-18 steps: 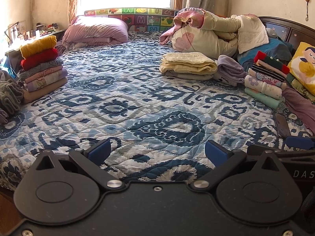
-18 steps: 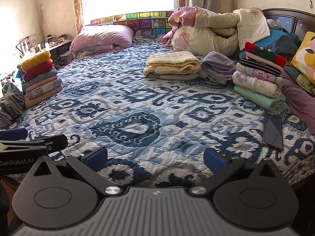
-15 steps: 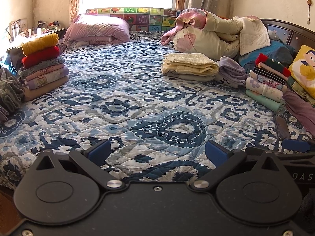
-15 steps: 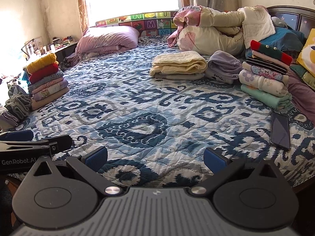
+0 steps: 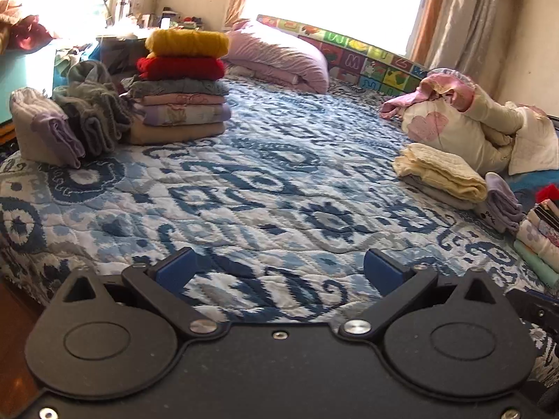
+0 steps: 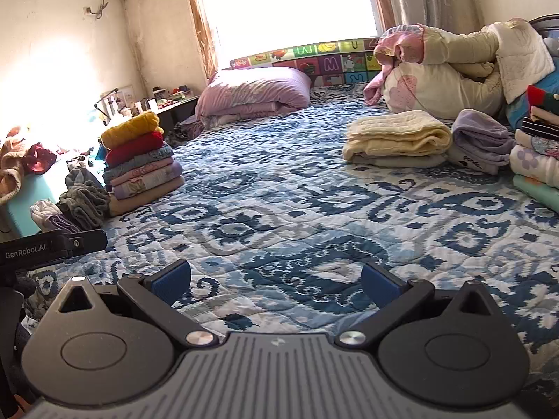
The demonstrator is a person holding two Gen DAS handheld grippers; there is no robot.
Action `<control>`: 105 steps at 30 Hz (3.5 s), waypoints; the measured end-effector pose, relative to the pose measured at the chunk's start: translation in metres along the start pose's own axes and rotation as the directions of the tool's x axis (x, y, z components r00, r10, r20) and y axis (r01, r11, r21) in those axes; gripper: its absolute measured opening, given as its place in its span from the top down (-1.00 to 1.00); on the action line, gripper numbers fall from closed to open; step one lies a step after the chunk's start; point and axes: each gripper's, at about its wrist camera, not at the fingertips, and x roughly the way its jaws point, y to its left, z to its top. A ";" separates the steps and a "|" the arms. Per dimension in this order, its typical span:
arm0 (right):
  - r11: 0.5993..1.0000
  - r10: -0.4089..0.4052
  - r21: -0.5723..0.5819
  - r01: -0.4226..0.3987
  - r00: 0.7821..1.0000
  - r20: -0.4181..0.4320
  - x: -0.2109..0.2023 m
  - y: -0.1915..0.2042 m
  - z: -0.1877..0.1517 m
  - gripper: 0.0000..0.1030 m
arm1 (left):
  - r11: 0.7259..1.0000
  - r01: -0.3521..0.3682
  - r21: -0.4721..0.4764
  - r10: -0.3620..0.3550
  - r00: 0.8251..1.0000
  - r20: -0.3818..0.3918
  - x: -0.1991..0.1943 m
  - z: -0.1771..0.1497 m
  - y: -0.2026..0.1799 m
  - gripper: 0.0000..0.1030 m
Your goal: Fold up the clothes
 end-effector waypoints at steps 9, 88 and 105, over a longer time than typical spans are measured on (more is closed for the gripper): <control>0.994 0.098 -0.033 -0.102 0.990 -0.103 0.072 0.021 0.002 -1.00 | 0.925 -0.187 -0.330 0.228 0.969 0.092 0.034 0.050 0.164 -0.98; 0.926 -0.098 0.371 0.067 0.993 0.067 0.023 -0.215 -0.037 -0.80 | 0.868 0.309 -0.390 -0.373 0.923 -0.098 0.114 -0.047 -0.066 -0.25; 0.971 -0.029 0.240 0.004 0.994 0.103 0.060 -0.180 -0.023 0.58 | 0.882 0.218 -0.419 -0.271 0.960 -0.072 0.172 -0.029 -0.035 0.06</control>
